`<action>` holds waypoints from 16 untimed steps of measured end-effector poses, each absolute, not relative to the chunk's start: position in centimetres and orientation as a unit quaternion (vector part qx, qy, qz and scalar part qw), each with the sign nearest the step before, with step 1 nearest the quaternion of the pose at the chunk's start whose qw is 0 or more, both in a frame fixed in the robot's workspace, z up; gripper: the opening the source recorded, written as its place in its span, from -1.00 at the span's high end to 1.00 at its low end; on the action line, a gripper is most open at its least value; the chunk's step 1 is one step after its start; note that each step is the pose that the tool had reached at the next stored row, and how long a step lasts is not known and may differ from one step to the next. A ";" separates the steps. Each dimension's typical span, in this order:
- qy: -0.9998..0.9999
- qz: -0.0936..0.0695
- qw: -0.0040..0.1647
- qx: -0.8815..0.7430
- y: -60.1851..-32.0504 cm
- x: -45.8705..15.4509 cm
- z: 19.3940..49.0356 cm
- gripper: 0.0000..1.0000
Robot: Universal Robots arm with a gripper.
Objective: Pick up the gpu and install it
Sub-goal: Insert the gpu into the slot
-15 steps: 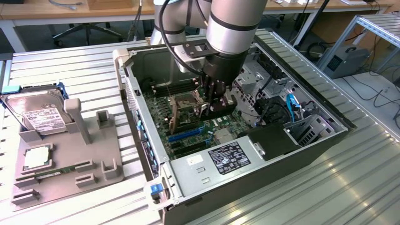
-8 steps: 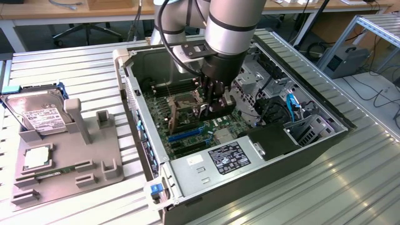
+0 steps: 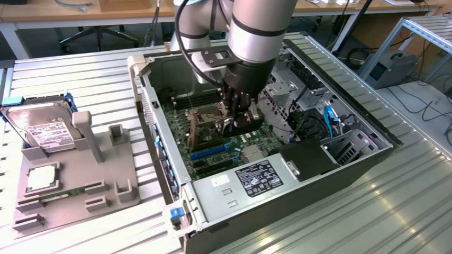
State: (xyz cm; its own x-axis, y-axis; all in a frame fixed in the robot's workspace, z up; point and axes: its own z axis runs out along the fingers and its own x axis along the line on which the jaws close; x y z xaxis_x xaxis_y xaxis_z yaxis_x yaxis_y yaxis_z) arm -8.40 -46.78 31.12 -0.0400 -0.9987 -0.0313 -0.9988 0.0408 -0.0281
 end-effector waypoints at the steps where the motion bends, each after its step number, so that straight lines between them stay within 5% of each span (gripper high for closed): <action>1: 0.721 0.001 0.021 -0.693 -46.8 -8.5 31.1 0.47; 16: 0.721 0.001 0.021 -0.693 -46.8 -9.1 31.0 0.47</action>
State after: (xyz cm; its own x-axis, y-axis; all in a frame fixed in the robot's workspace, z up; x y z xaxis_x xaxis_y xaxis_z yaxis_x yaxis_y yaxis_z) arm -9.15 -46.78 31.03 -0.0399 -0.9987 -0.0312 -0.9988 0.0408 -0.0281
